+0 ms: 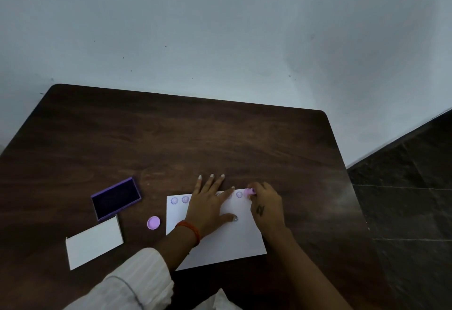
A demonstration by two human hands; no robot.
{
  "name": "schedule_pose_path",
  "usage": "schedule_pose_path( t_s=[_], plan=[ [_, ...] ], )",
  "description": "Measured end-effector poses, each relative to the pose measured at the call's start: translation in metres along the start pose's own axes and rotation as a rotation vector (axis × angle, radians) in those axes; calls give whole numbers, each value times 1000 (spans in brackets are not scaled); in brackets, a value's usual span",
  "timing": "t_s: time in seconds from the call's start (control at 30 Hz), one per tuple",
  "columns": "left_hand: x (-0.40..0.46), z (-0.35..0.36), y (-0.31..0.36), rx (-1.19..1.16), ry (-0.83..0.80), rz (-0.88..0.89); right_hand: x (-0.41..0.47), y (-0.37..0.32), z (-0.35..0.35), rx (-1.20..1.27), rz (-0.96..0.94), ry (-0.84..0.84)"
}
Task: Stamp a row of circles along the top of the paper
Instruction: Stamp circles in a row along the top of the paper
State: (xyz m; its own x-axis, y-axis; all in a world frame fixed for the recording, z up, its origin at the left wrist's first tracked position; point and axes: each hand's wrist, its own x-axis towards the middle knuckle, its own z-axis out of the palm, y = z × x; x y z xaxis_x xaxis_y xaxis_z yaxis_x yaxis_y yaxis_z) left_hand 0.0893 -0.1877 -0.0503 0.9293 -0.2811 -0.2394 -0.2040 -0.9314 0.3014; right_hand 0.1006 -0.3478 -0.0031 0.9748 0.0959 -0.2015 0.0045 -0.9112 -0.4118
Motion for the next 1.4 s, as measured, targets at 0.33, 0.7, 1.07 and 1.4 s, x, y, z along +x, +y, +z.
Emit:
schedule_pose_path(
  t_s=[0.33,0.7,1.07,1.4],
  plan=[
    [-1,-3,1,-4,-16,-1,3,-6,2,-118,-7,-58],
    [-1,0,-1,-5,4,9,9,-5,3,-203,-81,-74],
    [1,5,-3,-27,19,6,13,-1,6,-255,-178,-92],
    [3,8,-4,-57,5,-3,15,5,12,-250,-220,-51]
  ],
)
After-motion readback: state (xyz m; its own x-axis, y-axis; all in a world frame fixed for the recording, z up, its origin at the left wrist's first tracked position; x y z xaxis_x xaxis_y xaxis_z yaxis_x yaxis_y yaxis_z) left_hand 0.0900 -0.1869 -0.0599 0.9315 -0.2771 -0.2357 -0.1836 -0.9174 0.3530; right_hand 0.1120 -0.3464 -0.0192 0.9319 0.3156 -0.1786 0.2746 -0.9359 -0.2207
